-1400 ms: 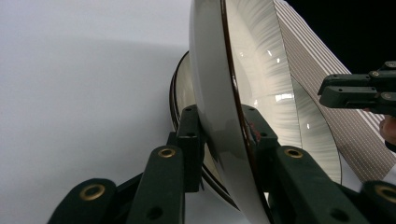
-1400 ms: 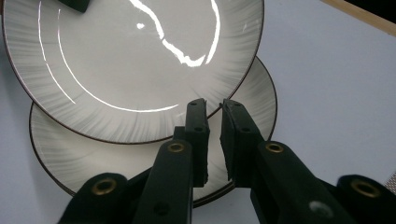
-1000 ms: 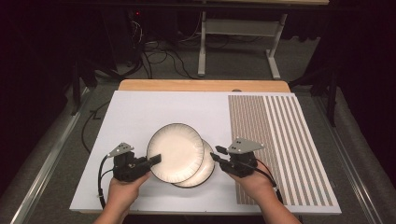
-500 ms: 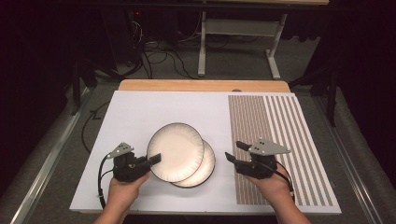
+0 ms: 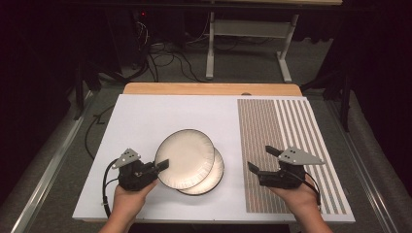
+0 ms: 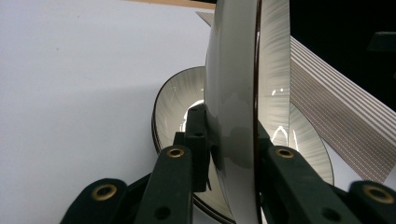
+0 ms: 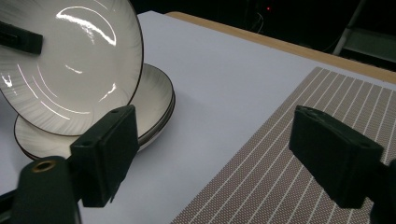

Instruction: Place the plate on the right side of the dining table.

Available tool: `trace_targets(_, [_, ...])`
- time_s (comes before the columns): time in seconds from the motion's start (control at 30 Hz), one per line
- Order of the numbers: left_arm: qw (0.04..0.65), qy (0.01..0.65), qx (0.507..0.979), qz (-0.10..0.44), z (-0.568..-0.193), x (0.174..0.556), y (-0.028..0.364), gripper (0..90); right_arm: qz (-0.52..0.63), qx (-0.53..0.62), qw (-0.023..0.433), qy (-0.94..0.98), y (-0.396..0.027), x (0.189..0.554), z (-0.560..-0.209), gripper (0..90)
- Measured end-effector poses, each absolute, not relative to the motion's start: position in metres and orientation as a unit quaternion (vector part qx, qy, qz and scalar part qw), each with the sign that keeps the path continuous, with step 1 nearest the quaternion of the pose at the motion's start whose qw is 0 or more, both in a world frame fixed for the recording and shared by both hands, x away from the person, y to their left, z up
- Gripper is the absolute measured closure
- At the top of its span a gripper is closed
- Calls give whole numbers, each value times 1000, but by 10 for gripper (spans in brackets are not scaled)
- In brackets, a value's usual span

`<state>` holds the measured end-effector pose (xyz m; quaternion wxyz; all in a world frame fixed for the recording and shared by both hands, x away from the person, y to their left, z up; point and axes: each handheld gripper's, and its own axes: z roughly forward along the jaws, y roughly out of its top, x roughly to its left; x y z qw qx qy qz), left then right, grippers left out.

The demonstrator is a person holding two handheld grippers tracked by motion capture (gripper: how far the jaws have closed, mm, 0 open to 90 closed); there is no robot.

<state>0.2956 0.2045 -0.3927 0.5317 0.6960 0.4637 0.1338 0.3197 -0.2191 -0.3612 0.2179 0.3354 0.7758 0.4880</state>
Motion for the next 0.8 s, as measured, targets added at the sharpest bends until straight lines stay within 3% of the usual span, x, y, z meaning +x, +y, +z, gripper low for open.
trace_targets(0.17, [533,441,705,156,-390,292,201,792,493,334,226,771,-227,315,-361,107])
trace_targets(0.3, [532,410,718,184,-388,288,195,796,500,340,226,764,-236,309,-362,6])
trace_targets(0.5, [532,370,731,213,-385,281,188,802,506,339,232,758,-244,302,-364,4])
trace_targets(0.8, [530,362,734,219,-385,280,188,801,502,330,230,766,-241,300,-367,4])
